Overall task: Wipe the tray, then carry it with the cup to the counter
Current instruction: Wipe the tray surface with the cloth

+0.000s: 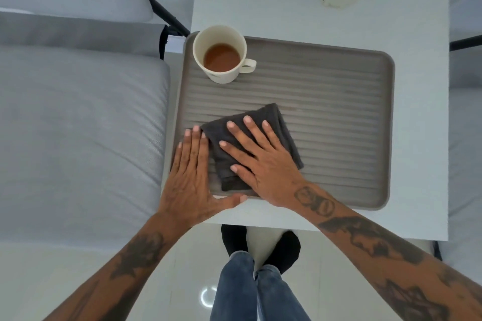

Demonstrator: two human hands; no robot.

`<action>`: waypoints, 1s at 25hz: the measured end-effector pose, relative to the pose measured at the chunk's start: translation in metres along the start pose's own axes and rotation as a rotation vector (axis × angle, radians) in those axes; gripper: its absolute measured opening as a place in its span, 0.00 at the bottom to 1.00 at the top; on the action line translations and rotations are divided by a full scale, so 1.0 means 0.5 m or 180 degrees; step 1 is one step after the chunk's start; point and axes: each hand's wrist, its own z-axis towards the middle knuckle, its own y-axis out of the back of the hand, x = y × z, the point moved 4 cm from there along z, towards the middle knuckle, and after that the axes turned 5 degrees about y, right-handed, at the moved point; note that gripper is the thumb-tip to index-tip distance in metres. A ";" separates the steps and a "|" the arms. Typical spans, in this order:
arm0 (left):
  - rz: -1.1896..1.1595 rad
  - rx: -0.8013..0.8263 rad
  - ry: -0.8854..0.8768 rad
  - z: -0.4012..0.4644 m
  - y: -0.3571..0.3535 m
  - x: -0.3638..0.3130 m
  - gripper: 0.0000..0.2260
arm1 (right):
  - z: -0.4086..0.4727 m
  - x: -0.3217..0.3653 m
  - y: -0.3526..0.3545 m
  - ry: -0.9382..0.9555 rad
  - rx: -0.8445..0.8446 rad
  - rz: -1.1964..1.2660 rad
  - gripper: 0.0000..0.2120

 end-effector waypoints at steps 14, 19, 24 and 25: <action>-0.0421 0.0217 0.0108 0.007 0.006 -0.002 0.63 | 0.007 0.064 -0.007 0.1362 0.0236 0.0022 0.23; -0.0623 0.0304 0.0219 0.012 0.007 0.000 0.66 | -0.022 0.019 -0.001 0.1269 0.0407 0.0060 0.21; -0.0314 0.0458 0.0147 0.013 0.013 0.000 0.66 | -0.258 -0.137 0.050 0.0639 0.0487 -0.0012 0.23; -0.0277 0.0476 0.0143 0.013 0.013 -0.001 0.66 | -0.293 -0.160 0.059 0.0397 0.0500 -0.0063 0.22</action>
